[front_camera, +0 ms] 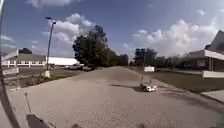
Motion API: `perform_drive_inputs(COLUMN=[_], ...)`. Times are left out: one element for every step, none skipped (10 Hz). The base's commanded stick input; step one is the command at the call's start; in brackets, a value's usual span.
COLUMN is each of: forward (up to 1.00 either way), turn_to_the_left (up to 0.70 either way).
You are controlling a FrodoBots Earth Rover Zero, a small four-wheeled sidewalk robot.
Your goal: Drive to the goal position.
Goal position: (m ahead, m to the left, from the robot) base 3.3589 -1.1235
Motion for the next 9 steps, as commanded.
perform_drive_inputs(forward=[0.7,0.7,0.7,0.7,0.7,0.7,0.7,0.7,0.7], turn_to_the_left=[0.0,0.0,0.0,0.0,0.0,0.0,0.0,0.0,0.0])
